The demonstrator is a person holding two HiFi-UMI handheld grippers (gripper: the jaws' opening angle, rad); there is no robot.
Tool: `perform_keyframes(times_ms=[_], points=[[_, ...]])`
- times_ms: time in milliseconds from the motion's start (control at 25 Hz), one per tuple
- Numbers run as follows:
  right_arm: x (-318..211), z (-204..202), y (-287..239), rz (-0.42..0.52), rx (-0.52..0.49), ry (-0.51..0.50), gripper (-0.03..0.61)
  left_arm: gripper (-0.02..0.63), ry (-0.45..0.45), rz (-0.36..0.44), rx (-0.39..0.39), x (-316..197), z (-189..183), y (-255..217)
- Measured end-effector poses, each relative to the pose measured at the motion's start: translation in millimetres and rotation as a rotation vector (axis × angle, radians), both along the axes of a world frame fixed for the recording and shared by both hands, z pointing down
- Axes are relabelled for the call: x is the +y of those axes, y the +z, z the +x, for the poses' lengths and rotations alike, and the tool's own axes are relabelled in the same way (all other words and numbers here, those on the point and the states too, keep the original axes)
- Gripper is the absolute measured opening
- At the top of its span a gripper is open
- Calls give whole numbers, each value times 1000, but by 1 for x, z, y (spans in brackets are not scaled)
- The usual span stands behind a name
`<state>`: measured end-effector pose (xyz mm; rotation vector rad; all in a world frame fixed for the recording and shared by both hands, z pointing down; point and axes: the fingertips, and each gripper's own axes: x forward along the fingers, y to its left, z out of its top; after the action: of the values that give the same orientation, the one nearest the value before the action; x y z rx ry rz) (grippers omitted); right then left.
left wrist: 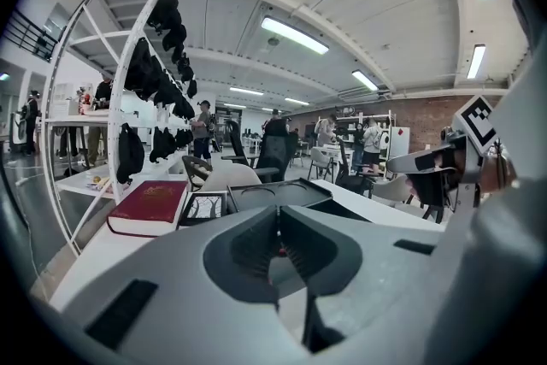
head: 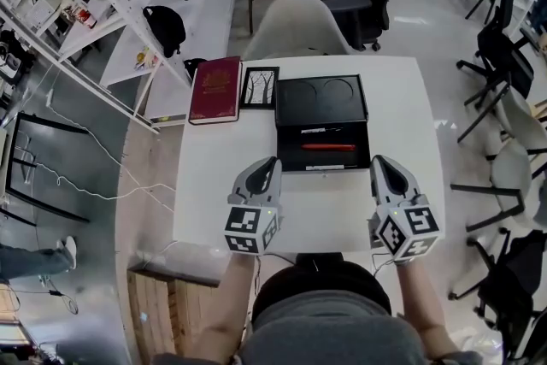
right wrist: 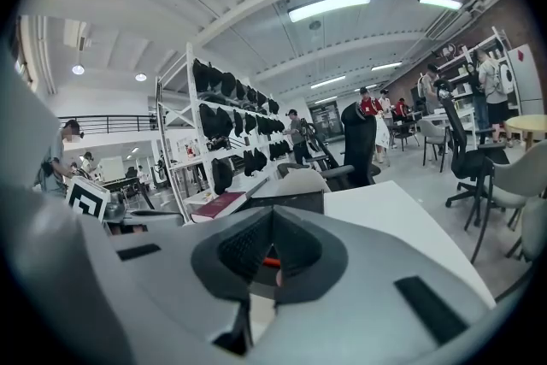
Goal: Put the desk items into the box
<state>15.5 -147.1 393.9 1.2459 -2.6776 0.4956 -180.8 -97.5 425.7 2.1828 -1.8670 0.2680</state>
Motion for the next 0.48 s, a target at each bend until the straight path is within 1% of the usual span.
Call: perform_keyframes(times_ms=[480], points=[[-2, 1, 3, -2, 8, -31, 3, 15, -14, -8, -3, -1, 1, 1]])
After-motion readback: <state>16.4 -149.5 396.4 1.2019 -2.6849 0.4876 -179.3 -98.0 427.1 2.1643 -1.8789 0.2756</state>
